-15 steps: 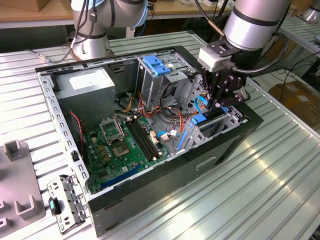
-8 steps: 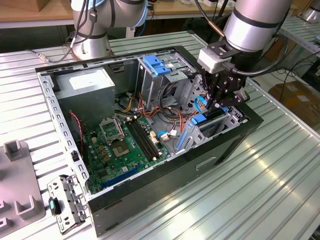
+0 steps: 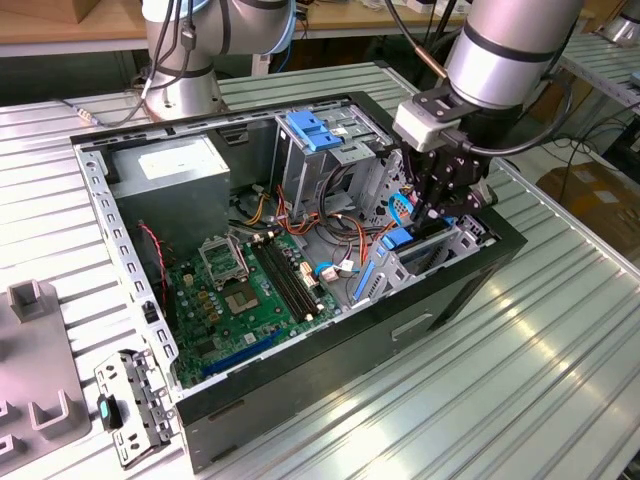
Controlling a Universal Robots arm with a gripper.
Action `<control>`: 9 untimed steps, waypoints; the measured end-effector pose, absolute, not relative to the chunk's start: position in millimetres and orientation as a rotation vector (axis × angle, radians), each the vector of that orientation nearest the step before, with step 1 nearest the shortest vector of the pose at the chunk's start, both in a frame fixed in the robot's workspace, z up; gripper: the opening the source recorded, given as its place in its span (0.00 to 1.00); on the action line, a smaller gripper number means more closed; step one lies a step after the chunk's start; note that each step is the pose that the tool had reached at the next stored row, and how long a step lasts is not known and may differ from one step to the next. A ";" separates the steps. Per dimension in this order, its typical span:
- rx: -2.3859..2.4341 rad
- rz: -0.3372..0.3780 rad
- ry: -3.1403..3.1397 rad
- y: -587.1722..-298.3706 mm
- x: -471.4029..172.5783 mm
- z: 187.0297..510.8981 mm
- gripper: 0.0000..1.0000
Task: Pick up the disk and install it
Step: 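Insert the second disk wire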
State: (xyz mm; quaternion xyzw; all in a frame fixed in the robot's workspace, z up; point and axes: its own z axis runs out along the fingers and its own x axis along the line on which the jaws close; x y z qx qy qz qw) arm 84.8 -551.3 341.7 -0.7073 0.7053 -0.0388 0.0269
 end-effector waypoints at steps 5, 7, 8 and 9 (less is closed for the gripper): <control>-2.185 -0.120 2.178 -552.0 84.9 341.3 0.16; -2.185 -0.119 2.178 -552.1 84.9 341.1 0.17; -2.185 -0.119 2.178 -552.2 84.9 341.7 0.24; -2.185 -0.119 2.178 -552.1 84.9 343.7 0.24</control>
